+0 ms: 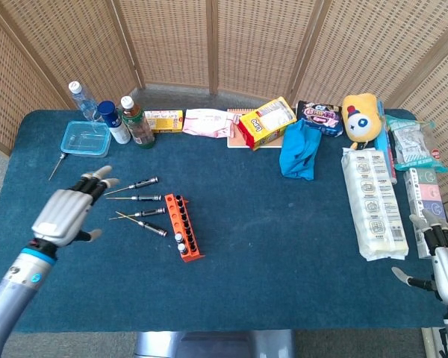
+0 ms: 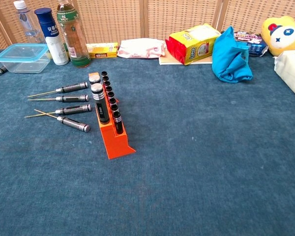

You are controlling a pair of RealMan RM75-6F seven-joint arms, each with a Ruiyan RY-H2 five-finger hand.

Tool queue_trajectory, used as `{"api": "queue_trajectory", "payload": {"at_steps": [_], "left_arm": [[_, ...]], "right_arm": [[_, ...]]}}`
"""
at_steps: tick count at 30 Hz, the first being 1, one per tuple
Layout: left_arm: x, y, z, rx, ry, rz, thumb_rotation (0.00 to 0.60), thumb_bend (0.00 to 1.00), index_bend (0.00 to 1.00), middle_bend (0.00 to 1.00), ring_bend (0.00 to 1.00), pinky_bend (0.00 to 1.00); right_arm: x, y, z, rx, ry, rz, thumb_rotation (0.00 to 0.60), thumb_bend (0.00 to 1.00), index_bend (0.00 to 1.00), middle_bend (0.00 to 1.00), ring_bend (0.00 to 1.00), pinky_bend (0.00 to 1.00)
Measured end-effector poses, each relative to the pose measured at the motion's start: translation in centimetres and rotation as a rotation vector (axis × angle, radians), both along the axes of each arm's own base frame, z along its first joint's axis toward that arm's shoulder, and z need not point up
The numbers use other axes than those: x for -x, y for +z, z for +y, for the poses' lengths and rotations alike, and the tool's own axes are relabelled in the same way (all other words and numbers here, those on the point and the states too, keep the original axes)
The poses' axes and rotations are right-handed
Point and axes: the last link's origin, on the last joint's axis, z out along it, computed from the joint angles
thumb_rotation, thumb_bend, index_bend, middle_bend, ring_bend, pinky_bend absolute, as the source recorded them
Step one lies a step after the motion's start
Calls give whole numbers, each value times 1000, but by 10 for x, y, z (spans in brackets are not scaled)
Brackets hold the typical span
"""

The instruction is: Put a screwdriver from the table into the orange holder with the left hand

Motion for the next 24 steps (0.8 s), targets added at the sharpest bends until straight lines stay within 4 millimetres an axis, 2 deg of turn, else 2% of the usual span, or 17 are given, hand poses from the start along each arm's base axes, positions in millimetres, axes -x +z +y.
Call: {"api": "queue_trajectory", "payload": {"at_steps": [3,7,13,19,24], "left_arm": [[21,11,-13,-66,2,34,600,85,6,0,11,294],[56,22,-38,-146,43,67,600,84,0,0,0,258],[106,24,-84,-218,178,100,600,83,0,0,0,207],[133,11,-117,-254,244,98,600,84,0,0,0,194],[140,8,-122,-260,241,92,600,83,0,0,0,180]], "right_arm": [[0,1,0,8,3,14,600,92,127,43,56,7],[-1,1,0,22,7,38,600,89,127,43,56,7],[-2,1,1,39,16,52,600,84,127,43,56,6],[-3,4,2,60,20,63,600,81,127,43,55,6],[-2,4,1,68,17,72,600,79,126,43,55,7]]}}
